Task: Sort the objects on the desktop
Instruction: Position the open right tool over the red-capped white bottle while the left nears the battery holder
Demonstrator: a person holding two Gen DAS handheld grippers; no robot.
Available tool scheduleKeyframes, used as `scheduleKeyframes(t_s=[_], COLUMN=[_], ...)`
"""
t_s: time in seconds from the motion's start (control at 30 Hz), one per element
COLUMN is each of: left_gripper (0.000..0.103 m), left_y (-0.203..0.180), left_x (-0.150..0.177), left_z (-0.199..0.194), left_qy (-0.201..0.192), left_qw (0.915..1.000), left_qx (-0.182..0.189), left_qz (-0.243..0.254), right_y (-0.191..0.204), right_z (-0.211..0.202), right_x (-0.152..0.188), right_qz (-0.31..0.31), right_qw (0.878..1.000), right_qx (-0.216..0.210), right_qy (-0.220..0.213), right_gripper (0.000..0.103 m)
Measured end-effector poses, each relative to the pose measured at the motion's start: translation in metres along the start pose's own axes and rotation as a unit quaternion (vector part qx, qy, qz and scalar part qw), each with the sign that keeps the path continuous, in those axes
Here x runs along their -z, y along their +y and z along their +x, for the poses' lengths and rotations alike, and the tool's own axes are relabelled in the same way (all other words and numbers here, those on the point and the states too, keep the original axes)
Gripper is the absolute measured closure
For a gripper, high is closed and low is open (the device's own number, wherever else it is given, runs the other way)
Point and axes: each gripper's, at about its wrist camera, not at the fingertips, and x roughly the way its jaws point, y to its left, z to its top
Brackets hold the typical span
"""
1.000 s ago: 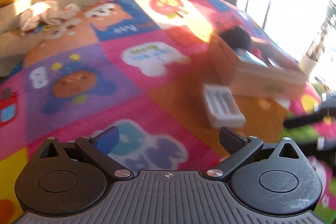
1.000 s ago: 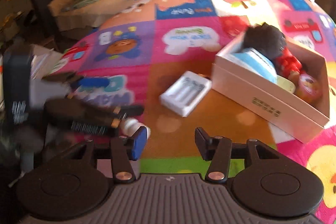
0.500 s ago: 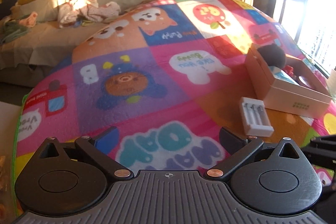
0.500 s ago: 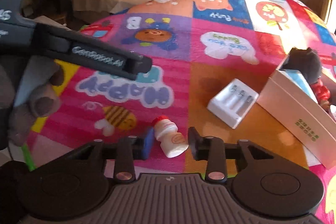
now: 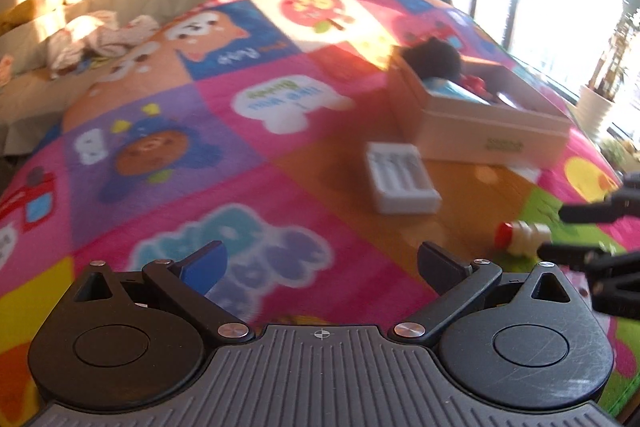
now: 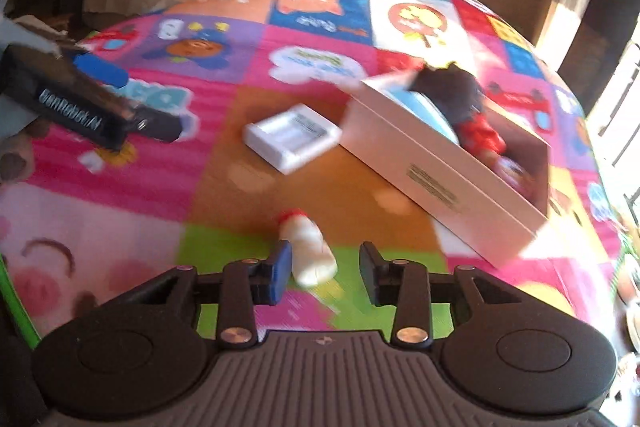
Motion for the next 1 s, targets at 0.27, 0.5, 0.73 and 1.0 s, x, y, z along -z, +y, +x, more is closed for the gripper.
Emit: scheduleKeyframes(t_s=[0.27,0.5,0.73,1.0], left_gripper=[0.000,0.000,0.000,0.000], left_y=[-0.020,-0.019,-0.018,-0.017], left_x=[0.013,0.013,0.012,0.011], left_z=[0.020,0.021,0.021,0.022], left_qy=[0.025,0.027,0.028,0.028], left_qw=[0.9991,0.9991,0.9992,0.9992], left_qx=[-0.005,-0.002,0.001,0.001], left_qz=[0.034,0.033,0.030,0.027], right_y=[-0.017,0.007,0.022,0.029], right_z=[-0.007,-0.007,0.011,0.014], right_x=[0.010,0.003,-0.010,-0.014], right_qz=[0.061,0.069,0.020,-0.039], right_qw=[0.998,0.997,0.999,0.999], right_qx=[0.020,-0.030,-0.025,-0.012], right_qy=[0.001,-0.008,-0.015,-0.034], right_gripper=[0.061,0.058,0.058,0.086])
